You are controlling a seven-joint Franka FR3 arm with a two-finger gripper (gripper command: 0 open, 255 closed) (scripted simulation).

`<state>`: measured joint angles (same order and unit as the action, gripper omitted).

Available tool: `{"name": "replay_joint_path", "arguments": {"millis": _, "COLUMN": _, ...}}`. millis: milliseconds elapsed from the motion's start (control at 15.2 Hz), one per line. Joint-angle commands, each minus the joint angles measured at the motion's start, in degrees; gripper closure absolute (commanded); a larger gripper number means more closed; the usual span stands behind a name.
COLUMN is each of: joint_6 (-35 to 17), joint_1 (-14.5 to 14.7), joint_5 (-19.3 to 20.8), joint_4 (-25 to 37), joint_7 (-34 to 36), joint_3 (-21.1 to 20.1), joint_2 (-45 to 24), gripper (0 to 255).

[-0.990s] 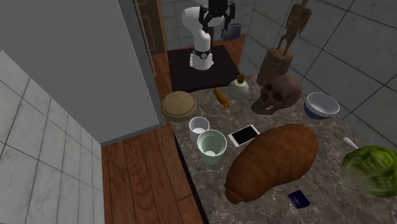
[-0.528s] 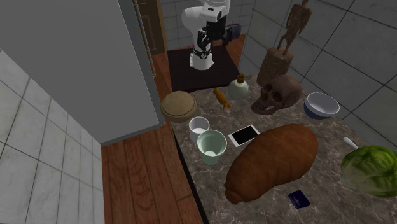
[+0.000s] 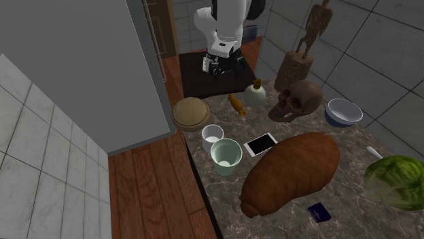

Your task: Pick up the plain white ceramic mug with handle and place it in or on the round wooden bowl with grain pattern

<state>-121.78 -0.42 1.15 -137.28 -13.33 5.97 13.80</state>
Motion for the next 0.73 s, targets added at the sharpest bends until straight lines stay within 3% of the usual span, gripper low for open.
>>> {"name": "replay_joint_path", "arguments": {"millis": 0, "joint_6": -3.17, "joint_1": -0.03, "joint_5": -0.28, "joint_4": 1.48, "joint_7": -0.99, "joint_3": 0.45, "joint_2": -4.49, "gripper": 0}}
{"name": "replay_joint_path", "arguments": {"millis": 660, "joint_6": -14.08, "joint_1": -1.01, "joint_5": -3.37, "joint_4": 13.43, "joint_7": -6.16, "joint_3": 1.2, "joint_2": -26.93, "gripper": 0}}
